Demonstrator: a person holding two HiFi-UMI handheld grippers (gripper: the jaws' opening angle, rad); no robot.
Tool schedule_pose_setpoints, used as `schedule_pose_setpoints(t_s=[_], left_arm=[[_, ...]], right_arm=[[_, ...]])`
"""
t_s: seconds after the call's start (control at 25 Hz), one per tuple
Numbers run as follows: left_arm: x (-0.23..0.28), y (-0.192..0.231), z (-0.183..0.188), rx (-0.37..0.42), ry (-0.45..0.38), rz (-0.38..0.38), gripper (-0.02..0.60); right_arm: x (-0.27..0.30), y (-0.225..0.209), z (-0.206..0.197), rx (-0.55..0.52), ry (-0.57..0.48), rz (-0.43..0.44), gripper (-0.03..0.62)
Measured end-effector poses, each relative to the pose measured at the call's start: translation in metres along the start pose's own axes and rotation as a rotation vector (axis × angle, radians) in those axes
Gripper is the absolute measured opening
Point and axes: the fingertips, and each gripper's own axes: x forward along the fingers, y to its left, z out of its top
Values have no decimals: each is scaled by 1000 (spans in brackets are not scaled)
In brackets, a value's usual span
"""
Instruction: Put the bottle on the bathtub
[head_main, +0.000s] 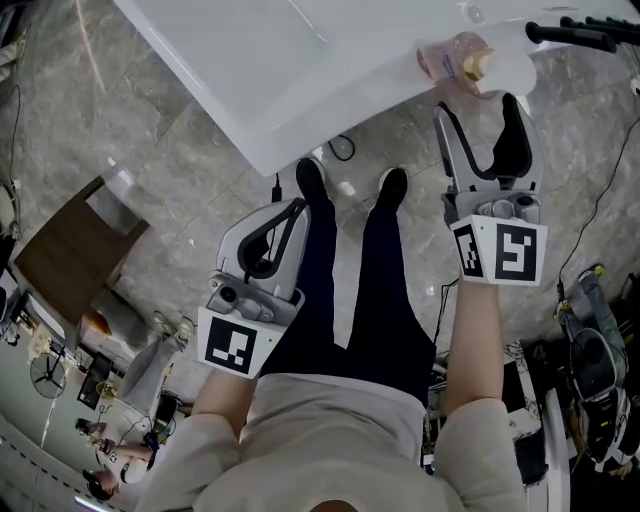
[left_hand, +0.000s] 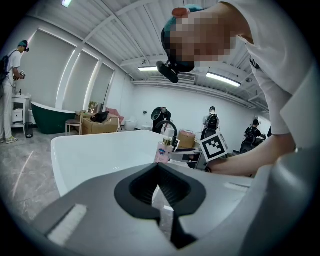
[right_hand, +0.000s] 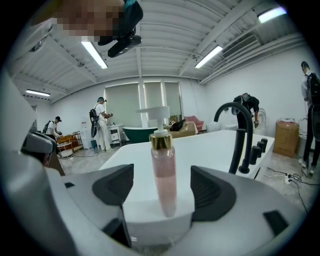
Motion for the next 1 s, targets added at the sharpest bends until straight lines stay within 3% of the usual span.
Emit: schedule_pose_setpoints(t_s=[0.36,0.68,1.0], left_arm=[[-13,-7,0,16,-21,-4,5],[-10,-29,8,48,-44,-11,5],[-44,-45,80,130,-142,-5,5]], right_arm=[[-55,29,-12,18,34,-12,322],[-92,30,-5,42,0,-19,322],[-132,42,71,8,-101,-39,322]])
